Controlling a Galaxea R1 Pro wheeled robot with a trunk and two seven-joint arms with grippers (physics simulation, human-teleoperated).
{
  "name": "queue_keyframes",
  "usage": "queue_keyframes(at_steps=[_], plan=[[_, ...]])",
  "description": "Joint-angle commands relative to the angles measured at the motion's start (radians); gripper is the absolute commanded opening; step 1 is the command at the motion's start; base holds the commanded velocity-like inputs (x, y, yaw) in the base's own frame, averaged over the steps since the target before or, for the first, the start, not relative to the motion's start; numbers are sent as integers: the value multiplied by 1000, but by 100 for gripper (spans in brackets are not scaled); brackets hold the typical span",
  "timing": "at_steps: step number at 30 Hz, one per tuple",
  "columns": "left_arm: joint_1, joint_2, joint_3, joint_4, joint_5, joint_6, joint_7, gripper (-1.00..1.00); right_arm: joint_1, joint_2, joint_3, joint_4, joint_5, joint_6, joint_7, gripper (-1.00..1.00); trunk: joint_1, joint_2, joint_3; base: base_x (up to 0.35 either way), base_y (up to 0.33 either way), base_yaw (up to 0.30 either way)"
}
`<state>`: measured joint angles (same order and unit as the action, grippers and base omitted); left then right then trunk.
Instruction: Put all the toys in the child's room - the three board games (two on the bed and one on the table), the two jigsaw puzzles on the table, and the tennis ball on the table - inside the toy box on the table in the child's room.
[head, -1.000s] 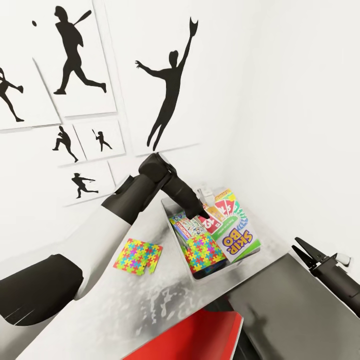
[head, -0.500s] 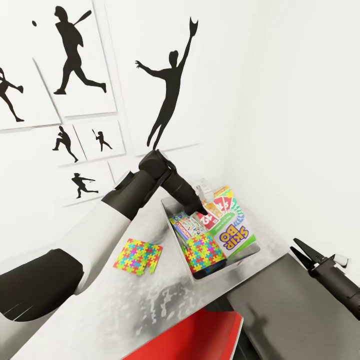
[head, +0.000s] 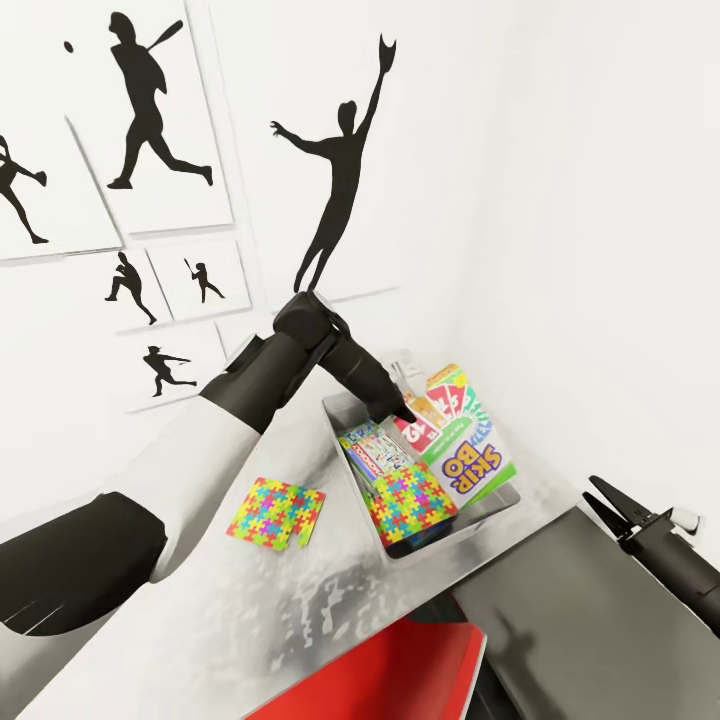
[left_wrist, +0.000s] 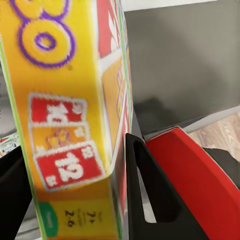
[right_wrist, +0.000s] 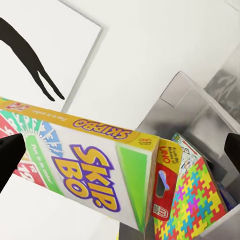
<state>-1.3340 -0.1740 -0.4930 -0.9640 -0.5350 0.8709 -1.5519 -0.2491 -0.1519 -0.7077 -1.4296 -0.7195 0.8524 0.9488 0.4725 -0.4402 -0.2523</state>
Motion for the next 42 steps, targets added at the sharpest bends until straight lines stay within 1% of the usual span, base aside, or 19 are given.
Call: queue_keyframes(at_steps=[1,10,42], plan=[[-1,0,1,0,-12,10,-8,-100,-1,-1,-1,0,-1,5,1,100,1,-2,-2,0,0,0],[-1,0,1,5,-19,9,0,-100,-1,-1,-1,0,-5,7,0,100,1,-2,2,0,0,-80],[-1,0,-2,10,-23,8,4,-100,-1,-2,-2,0,-6,7,1,100,1,-2,2,0,0,-9]])
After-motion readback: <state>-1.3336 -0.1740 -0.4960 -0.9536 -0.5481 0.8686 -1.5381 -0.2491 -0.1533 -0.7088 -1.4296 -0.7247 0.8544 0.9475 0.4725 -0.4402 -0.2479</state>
